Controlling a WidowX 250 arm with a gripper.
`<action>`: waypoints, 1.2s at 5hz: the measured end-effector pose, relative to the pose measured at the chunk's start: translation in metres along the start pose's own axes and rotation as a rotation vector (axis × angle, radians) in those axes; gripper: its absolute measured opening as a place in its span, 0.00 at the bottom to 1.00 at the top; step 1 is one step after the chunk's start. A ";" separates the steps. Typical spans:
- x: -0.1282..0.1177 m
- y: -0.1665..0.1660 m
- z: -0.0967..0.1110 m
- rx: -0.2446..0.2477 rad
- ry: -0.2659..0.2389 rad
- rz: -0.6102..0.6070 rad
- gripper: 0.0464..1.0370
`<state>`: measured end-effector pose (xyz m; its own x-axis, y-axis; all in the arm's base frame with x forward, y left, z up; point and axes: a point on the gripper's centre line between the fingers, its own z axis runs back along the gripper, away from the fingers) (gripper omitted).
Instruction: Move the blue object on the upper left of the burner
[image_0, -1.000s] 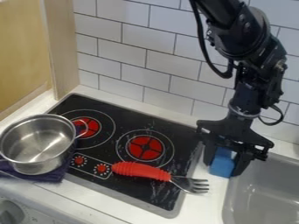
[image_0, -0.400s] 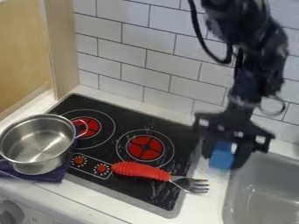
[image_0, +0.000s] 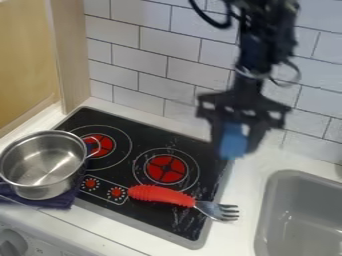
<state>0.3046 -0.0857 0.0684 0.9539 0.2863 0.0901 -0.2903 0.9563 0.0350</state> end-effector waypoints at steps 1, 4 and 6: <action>0.015 0.035 0.011 0.002 -0.028 0.168 0.53; 0.039 0.117 0.006 0.032 -0.007 0.459 0.53; 0.038 0.148 -0.029 0.070 0.087 0.532 0.53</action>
<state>0.3001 0.0689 0.0481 0.6761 0.7361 0.0310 -0.7360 0.6729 0.0739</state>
